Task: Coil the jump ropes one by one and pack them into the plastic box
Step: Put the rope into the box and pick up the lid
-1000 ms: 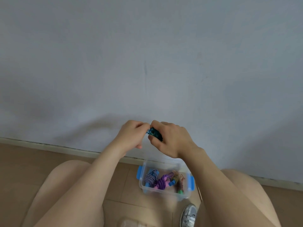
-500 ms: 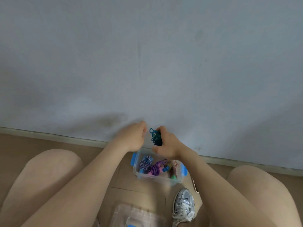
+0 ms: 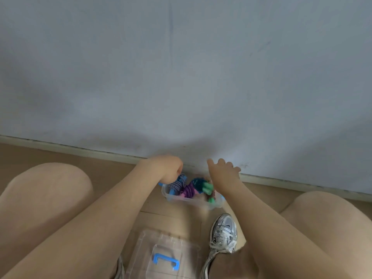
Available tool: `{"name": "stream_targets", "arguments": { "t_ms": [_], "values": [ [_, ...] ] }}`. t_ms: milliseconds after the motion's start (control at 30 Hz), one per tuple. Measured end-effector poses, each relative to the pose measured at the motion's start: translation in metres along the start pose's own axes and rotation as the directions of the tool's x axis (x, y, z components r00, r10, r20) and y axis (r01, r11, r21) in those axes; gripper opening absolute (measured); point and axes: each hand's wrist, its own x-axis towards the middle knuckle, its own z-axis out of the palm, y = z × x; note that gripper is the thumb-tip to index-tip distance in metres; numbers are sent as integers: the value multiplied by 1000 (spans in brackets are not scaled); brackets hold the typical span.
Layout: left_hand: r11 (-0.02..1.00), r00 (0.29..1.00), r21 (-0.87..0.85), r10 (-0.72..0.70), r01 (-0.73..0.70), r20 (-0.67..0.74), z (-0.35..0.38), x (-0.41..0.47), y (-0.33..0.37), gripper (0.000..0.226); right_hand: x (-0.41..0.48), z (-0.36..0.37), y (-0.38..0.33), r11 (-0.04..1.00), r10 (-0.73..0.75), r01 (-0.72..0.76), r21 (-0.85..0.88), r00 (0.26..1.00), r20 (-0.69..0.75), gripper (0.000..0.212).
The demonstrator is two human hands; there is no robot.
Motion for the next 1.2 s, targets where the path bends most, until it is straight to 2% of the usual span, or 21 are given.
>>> {"name": "stream_targets", "arguments": {
  "t_ms": [33, 100, 167, 300, 333, 400, 467, 533, 667, 733, 933, 1000, 1100, 1200],
  "values": [
    [1000, 1000, -1, -8, 8, 7, 2, 0, -1, 16, -3, 1, 0, 992, 21, -22, -123, 1000, -7, 61],
    [1000, 1000, -7, -20, 21, 13, 5, 0, -4, 23, -6, 4, -3, 976, -8, 16, -216, 999, 38, 51],
    [1000, 999, -8, -27, 27, 18, 9, -4, -5, 29, -9, 10, -10, 977, -100, 109, -183, 993, 61, 40],
    [999, 999, 34, -33, 32, 31, 17, -15, -4, 27, -18, 22, -36, 947, -318, 320, 2, 941, 112, 15],
    [998, 999, 55, -32, 30, 37, 21, -18, -4, 26, -18, 29, -45, 939, -345, 342, 45, 926, 156, 19],
    [995, 997, 96, -42, 36, 61, 34, -24, -4, 29, -18, 44, -64, 919, -395, 383, 94, 888, 235, 13],
    [991, 995, 132, -46, 35, 85, 51, -30, -4, 30, -13, 69, -82, 907, -420, 403, 118, 857, 298, 38],
    [989, 995, 146, -31, 16, 95, 74, -33, -6, 25, -13, 91, -95, 899, -436, 417, 134, 824, 362, 46],
    [997, 991, 77, -28, 18, 133, 133, -29, -15, 24, -6, 149, -113, 904, -426, 356, 237, 794, 434, 32],
    [999, 987, 42, -34, 28, 158, 158, -24, -22, 24, -6, 176, -118, 921, -374, 262, 287, 797, 474, 29],
    [991, 968, -45, -111, 124, 224, 195, -10, -62, 20, -16, 229, -144, 896, -359, 98, 434, 735, 575, 41],
    [990, 972, -57, -114, 129, 204, 197, -4, -68, 10, -20, 238, -156, 894, -378, 114, 432, 708, 596, 43],
    [986, 976, -93, -118, 136, 181, 196, 3, -74, 13, -25, 243, -169, 893, -417, 184, 411, 684, 599, 45],
    [975, 968, -153, -127, 162, 218, 197, 6, -81, 24, -28, 241, -172, 882, -434, 198, 428, 695, 573, 35]
  ]
}}
